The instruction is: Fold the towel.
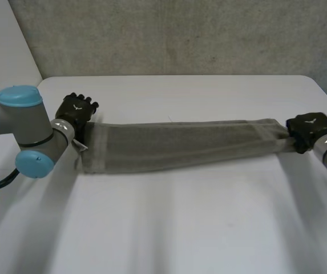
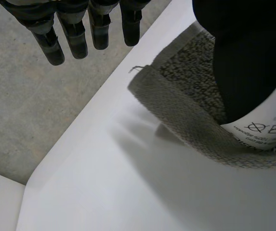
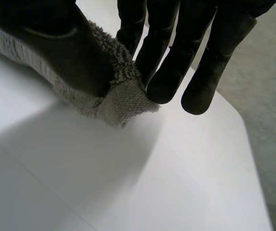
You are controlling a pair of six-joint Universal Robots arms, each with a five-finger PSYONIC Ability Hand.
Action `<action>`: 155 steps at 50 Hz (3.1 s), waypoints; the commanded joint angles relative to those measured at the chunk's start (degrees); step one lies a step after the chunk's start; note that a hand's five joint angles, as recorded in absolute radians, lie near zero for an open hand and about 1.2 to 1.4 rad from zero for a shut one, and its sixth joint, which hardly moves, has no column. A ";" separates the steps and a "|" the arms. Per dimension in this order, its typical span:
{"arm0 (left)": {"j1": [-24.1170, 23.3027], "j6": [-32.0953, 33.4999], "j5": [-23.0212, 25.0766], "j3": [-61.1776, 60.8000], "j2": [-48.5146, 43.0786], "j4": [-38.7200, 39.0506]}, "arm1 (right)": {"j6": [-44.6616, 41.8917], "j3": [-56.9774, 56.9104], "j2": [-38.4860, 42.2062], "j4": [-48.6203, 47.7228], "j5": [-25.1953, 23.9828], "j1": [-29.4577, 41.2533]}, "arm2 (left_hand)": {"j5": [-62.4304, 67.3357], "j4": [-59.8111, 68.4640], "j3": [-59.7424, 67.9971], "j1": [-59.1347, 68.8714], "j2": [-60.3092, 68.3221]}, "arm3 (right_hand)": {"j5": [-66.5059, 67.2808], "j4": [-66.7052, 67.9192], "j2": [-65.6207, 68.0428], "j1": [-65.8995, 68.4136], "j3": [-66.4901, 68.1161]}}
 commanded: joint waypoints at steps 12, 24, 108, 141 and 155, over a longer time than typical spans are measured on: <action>-0.92 -0.29 0.18 -0.18 -0.06 -0.09 | -7.57 1.24 -1.90 3.10 -0.25 -8.42 | -1.17 0.54 0.48 0.29 0.54 | 4.08 3.59 4.30 4.57 4.30; -4.09 -2.40 4.22 -0.53 0.99 -1.50 | -7.39 3.96 -3.66 3.19 -1.04 -8.24 | -1.17 0.54 0.48 0.29 0.54 | 4.08 3.59 4.30 4.57 4.30; -18.32 -27.01 -0.79 -16.70 16.47 2.98 | 7.20 8.97 -12.98 4.69 0.63 21.55 | -0.50 1.21 1.16 0.97 1.21 | -65.92 -66.41 -65.70 -65.43 -65.70; -22.28 -25.16 -12.73 -17.93 14.61 0.17 | 8.96 8.36 -6.56 -3.66 1.60 15.75 | 0.01 1.72 1.66 1.47 1.71 | 4.08 3.59 4.30 4.57 4.30; -19.91 -21.65 -16.70 -19.96 15.76 -0.27 | -12.30 -7.01 -5.69 1.61 2.47 31.56 | 0.01 1.72 1.66 1.47 1.71 | 4.08 3.59 4.30 4.57 4.30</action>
